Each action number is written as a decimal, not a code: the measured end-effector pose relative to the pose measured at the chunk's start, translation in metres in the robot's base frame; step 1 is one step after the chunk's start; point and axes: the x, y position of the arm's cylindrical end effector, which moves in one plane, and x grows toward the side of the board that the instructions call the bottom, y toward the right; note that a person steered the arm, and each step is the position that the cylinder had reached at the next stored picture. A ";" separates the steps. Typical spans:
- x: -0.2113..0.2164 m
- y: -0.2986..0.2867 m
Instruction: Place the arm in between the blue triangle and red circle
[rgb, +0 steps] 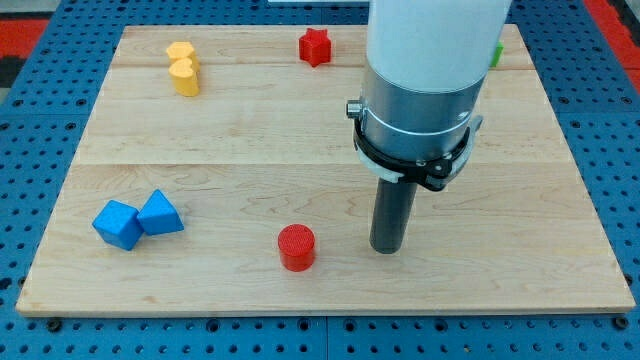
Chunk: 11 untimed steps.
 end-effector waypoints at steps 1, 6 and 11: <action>-0.007 0.000; 0.045 -0.064; -0.026 -0.153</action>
